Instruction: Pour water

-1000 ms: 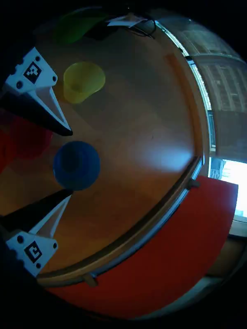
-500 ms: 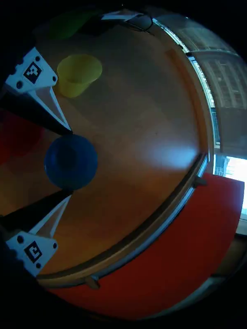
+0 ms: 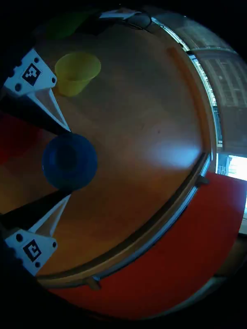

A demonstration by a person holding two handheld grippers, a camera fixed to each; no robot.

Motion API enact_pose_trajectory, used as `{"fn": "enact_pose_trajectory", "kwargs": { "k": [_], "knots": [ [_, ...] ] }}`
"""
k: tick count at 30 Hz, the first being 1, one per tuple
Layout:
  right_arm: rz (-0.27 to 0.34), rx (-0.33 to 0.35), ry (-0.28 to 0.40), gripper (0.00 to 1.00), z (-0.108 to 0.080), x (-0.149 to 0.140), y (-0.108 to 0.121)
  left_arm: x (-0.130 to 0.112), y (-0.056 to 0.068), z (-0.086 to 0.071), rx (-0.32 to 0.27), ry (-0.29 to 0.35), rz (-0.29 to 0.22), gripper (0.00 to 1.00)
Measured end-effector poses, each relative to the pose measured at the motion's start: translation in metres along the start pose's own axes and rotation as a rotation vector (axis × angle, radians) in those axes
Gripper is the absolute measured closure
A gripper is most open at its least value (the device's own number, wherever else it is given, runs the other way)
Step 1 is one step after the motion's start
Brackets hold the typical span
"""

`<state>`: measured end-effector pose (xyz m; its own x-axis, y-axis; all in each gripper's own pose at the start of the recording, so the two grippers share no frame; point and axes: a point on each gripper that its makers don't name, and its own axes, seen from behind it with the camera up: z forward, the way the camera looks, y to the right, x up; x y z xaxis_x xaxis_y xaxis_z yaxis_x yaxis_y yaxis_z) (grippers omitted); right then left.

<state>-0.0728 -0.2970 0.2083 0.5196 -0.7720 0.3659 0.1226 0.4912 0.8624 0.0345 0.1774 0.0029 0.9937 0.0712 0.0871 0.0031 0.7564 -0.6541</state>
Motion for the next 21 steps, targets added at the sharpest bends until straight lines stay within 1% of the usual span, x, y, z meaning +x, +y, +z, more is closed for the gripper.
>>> {"fn": "enact_pose_trajectory", "kwargs": {
  "k": [12,17,21],
  "knots": [
    [0.018,0.017,0.023,0.06,-0.004,0.004,-0.005,0.000,-0.002,0.000,0.004,0.003,-0.002,0.14],
    [0.024,0.008,0.056,0.07,-0.012,0.012,-0.004,0.003,-0.002,0.000,0.007,0.004,0.002,0.13],
    [0.037,0.003,0.099,0.07,-0.024,0.020,-0.005,0.006,-0.001,-0.001,0.011,0.007,0.006,0.14]
  ]
}}
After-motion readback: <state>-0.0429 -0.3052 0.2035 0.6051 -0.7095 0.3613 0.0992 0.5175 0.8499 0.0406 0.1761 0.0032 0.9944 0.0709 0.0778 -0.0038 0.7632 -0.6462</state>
